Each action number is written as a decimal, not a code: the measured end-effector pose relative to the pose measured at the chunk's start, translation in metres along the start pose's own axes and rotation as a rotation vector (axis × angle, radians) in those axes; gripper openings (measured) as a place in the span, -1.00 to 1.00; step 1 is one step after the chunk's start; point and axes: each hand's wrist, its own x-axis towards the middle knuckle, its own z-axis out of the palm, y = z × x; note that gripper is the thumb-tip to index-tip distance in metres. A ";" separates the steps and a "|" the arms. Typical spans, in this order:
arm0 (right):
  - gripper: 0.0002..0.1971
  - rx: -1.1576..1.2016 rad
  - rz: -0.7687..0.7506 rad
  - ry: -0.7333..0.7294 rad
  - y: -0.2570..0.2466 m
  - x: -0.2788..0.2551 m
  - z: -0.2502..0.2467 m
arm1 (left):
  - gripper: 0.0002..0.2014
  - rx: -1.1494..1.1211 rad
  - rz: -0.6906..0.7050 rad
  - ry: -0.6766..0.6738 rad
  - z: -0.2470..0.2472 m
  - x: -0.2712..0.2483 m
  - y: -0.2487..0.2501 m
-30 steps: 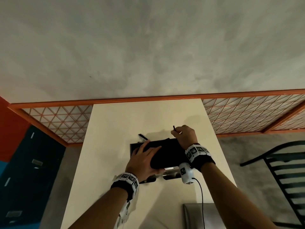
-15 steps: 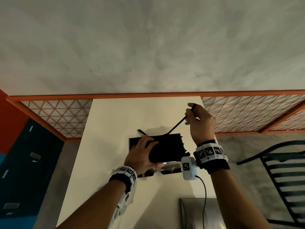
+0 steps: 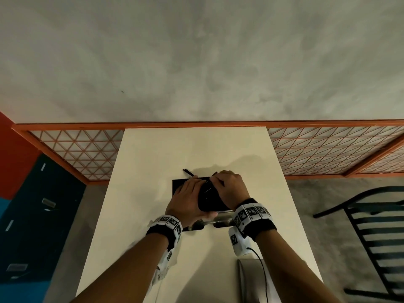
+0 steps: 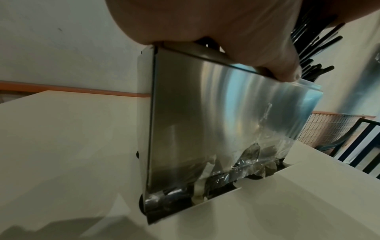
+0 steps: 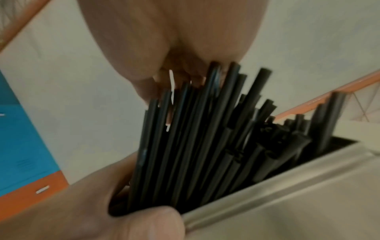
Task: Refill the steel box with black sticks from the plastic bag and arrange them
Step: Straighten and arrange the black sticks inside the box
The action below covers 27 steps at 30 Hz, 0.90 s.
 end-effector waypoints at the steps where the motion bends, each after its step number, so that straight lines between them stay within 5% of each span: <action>1: -0.79 0.026 -0.001 0.065 0.003 -0.001 -0.002 | 0.05 0.012 0.003 -0.003 0.000 0.000 0.000; 5: -0.74 0.093 0.149 0.279 0.019 -0.007 -0.012 | 0.02 0.066 0.026 -0.039 -0.001 0.001 -0.001; 10: -0.56 0.251 0.457 0.242 0.030 -0.027 -0.015 | 0.02 0.114 0.006 -0.081 -0.002 0.002 0.000; 16: -0.55 0.258 0.297 0.169 0.000 -0.036 0.007 | 0.07 0.024 -0.035 -0.053 -0.001 0.002 0.002; 20: -0.37 0.155 0.185 0.121 -0.021 -0.023 0.024 | 0.16 -0.114 -0.107 -0.038 -0.003 0.002 0.005; 27: -0.32 0.088 0.103 0.082 -0.010 -0.019 0.026 | -0.05 -0.184 -0.134 0.021 -0.005 0.000 0.006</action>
